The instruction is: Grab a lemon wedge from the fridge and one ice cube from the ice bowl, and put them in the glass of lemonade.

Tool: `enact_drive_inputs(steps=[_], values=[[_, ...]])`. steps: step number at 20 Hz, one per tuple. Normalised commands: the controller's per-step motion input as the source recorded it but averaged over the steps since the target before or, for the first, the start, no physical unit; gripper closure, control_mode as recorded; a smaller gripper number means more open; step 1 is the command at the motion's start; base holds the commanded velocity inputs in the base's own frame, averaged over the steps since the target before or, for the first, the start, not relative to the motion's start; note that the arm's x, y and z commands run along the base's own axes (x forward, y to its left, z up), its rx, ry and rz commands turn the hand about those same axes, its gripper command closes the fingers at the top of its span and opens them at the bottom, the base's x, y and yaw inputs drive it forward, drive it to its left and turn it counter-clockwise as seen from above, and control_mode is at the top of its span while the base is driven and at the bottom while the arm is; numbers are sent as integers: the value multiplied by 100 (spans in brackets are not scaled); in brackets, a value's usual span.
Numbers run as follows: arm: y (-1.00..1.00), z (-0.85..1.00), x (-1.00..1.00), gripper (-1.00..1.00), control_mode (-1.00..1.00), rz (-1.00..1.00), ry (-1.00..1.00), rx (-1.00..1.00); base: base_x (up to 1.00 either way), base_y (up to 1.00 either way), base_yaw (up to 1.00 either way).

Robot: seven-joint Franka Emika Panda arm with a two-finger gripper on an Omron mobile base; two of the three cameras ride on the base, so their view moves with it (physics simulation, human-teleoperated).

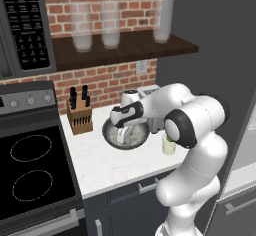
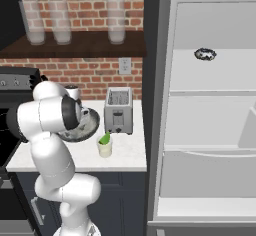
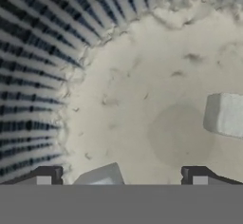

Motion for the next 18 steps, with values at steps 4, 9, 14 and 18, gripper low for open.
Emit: enact_drive_inputs(steps=[4, 9, 14, 18], values=[[0, 0, -38, -100, -100, 0, -5, 0, 0, 0, 0], [0, 0, -33, -100, -100, 0, -5, 0, 0, 0, 0], [0, -3, 0, -100, -100, 0, 0, 0, 0, 0, 0], [-3, -14, 0, -100, -100, 0, 0, 0, 0, 0, 0]])
